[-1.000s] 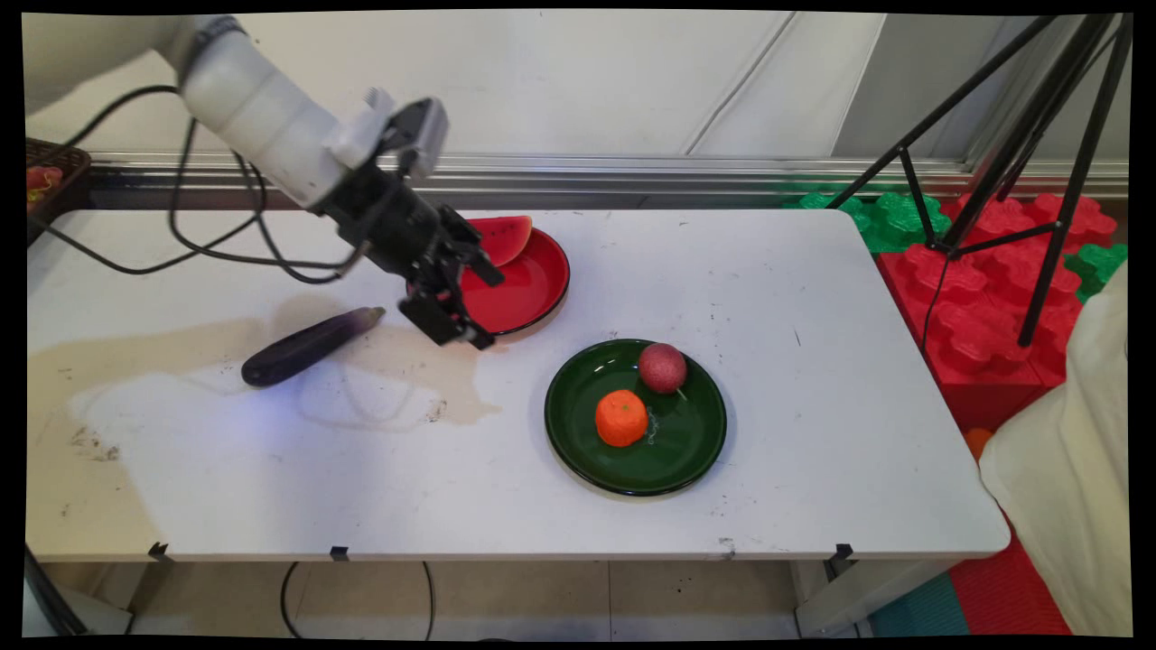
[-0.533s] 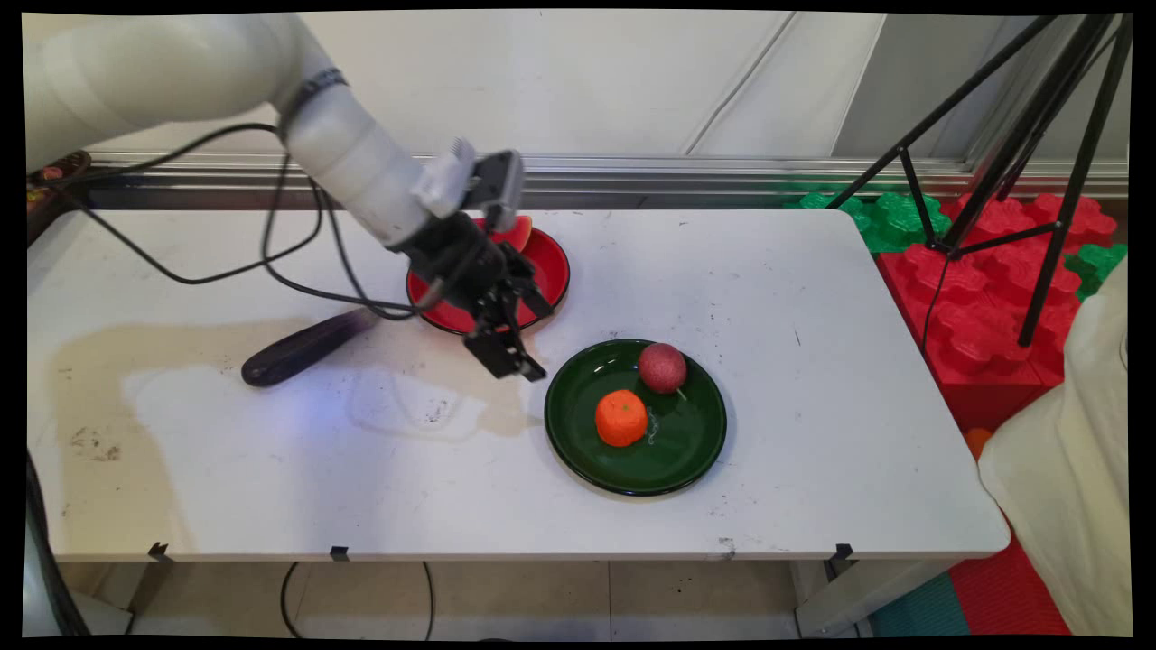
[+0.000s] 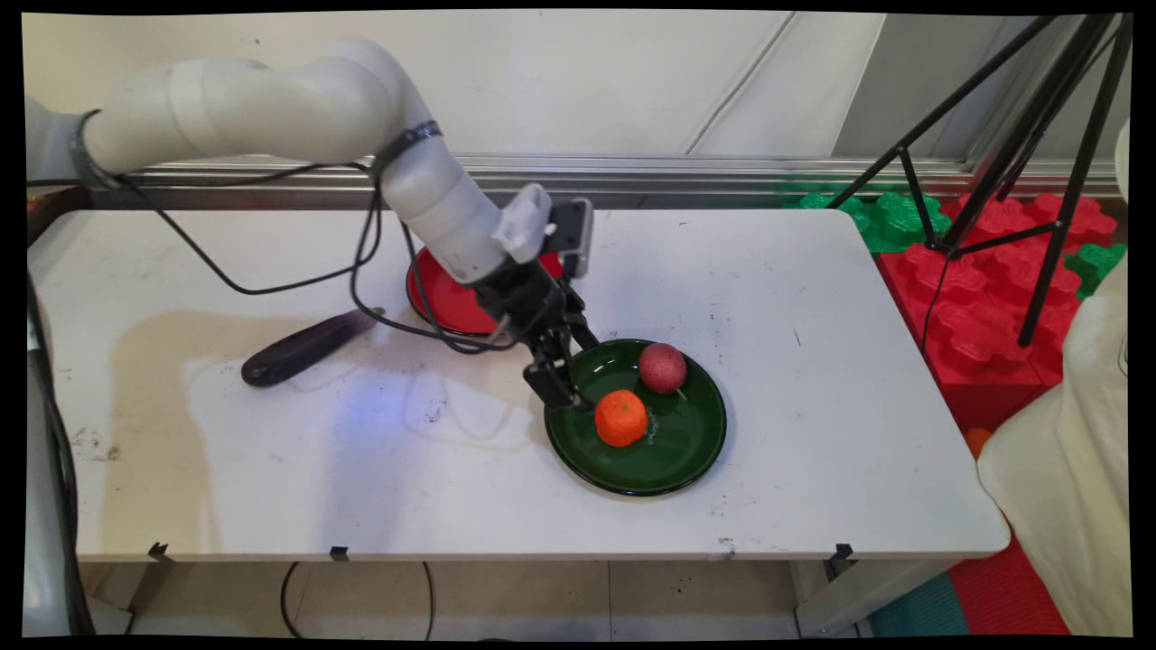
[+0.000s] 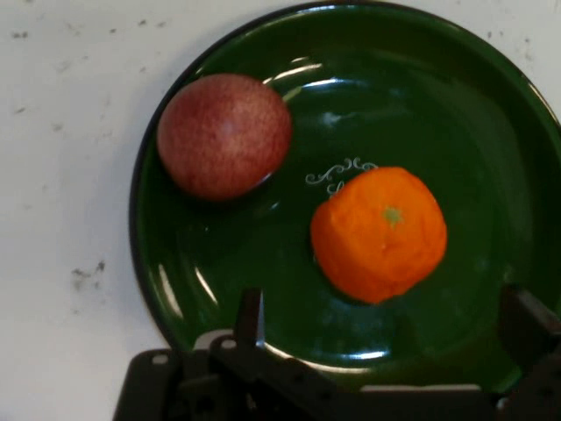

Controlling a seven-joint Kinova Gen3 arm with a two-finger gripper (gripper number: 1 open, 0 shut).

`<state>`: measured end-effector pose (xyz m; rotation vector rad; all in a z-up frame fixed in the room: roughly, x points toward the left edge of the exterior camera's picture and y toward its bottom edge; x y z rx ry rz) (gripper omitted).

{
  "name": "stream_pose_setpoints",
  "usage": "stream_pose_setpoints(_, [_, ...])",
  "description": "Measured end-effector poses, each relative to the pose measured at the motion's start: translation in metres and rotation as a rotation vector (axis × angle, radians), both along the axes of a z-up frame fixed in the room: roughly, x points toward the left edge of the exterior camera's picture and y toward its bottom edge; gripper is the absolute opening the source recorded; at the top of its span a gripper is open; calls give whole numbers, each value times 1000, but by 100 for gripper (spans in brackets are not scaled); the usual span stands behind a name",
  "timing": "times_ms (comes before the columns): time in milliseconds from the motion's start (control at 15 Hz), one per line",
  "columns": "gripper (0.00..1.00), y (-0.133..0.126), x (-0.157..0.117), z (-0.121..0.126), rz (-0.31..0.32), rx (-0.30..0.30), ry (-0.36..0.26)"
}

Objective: Pick up the mandarin from the green plate

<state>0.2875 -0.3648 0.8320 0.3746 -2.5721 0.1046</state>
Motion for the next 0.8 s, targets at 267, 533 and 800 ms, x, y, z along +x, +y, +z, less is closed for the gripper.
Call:
stream_pose_setpoints(267, [100,-4,-16,-15,-10,20,-10])
stream_pose_setpoints(533, [100,-8,-31,-31,-16,40,-21])
stream_pose_setpoints(800, [100,-12,-41,-43,-19,48,-31])
